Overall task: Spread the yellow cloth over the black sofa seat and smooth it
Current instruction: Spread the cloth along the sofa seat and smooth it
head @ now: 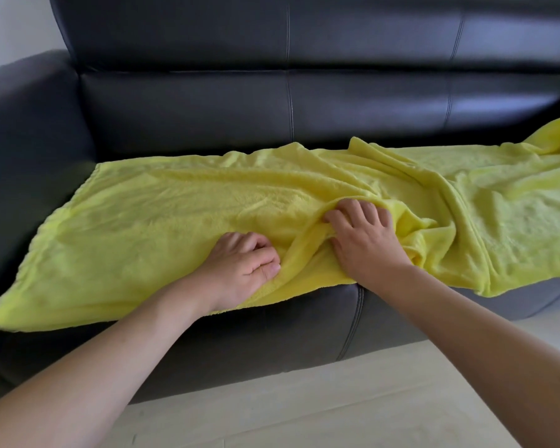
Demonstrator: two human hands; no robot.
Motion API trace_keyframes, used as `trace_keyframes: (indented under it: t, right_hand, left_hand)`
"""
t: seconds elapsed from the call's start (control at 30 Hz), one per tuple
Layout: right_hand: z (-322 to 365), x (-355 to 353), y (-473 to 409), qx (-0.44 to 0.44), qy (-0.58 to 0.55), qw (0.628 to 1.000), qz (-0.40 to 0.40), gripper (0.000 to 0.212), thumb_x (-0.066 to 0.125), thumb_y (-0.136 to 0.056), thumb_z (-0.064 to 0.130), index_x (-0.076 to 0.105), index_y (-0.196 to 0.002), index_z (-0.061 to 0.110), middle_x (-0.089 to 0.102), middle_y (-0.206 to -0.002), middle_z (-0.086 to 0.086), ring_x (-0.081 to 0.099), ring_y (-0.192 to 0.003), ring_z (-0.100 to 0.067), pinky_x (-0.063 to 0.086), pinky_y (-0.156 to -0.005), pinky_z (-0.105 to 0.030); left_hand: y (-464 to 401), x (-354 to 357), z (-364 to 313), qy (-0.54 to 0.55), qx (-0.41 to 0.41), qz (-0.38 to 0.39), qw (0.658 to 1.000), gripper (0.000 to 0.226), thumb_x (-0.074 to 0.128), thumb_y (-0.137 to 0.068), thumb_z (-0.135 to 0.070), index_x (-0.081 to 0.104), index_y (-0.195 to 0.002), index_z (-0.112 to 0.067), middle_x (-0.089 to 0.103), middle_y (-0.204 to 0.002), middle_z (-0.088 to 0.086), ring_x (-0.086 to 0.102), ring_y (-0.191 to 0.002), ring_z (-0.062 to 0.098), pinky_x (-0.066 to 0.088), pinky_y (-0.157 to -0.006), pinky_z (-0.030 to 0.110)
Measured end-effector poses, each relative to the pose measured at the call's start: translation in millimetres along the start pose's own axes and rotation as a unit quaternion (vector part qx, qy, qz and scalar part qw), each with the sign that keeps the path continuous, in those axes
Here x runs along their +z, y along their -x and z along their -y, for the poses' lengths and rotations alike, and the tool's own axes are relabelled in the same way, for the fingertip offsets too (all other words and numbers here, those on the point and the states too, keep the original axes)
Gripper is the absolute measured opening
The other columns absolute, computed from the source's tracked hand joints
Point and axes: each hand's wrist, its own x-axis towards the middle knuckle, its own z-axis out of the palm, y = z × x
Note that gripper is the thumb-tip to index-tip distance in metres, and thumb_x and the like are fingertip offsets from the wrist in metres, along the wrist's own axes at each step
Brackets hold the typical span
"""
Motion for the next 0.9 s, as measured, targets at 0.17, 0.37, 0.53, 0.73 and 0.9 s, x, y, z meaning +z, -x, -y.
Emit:
trace_keyframes:
  t: [0.17,0.37,0.53,0.73,0.9]
  right_hand:
    - [-13.4,0.0,-16.7,-0.088,0.088,0.992,-0.035,0.021,0.052,-0.087,0.009,0.060,-0.106,0.012,0.060,-0.103,-0.006,0.057,-0.097,-0.031,0.037,-0.088,-0.039]
    - [-15.6,-0.6,-27.6,-0.126,0.084,0.986,0.068,0.025,0.048,-0.085,0.014,0.063,-0.105,0.016,0.061,-0.100,-0.002,0.058,-0.092,-0.026,0.046,-0.084,-0.038]
    - [-15.4,-7.1,-35.1,-0.117,0.061,0.988,0.084,0.022,0.062,-0.081,0.008,0.065,-0.101,0.018,0.062,-0.094,0.001,0.059,-0.089,-0.026,0.044,-0.086,-0.038]
    - [-46.8,-36.7,-13.3,-0.207,0.044,0.976,0.040,0.009,0.054,-0.085,0.010,0.063,-0.085,0.013,0.058,-0.075,-0.001,0.058,-0.072,-0.026,0.049,-0.077,-0.038]
    - [-59.6,-58.4,15.3,-0.251,0.121,0.953,0.124,0.023,0.040,-0.084,0.025,0.055,-0.070,0.013,0.051,-0.066,-0.002,0.051,-0.062,-0.026,0.049,-0.067,-0.038]
  left_hand:
    - [0.3,-3.4,-1.0,0.047,-0.010,0.014,0.999,0.048,0.021,-0.086,-0.052,0.058,-0.107,-0.031,0.033,-0.119,-0.020,0.015,-0.102,-0.001,0.006,-0.097,0.018]
    - [-1.2,-3.9,0.0,0.011,-0.014,0.062,0.998,0.027,0.029,-0.083,-0.052,0.045,-0.100,-0.039,0.027,-0.122,-0.021,0.013,-0.111,0.003,0.004,-0.101,0.021]
    - [-1.7,-3.5,-1.3,0.015,-0.029,0.056,0.998,0.007,0.042,-0.097,-0.044,0.043,-0.098,-0.036,0.030,-0.124,-0.017,0.017,-0.119,0.007,0.005,-0.107,0.026]
    - [-1.3,-3.8,-4.5,-0.010,-0.040,0.057,0.998,0.033,0.025,-0.079,-0.060,0.041,-0.097,-0.038,0.030,-0.119,-0.018,0.020,-0.121,0.010,0.008,-0.106,0.024]
    - [2.6,-3.9,-4.3,0.007,-0.030,0.052,0.998,0.052,0.016,-0.069,-0.080,0.040,-0.096,-0.042,0.028,-0.120,-0.020,0.015,-0.116,0.005,0.009,-0.103,0.025]
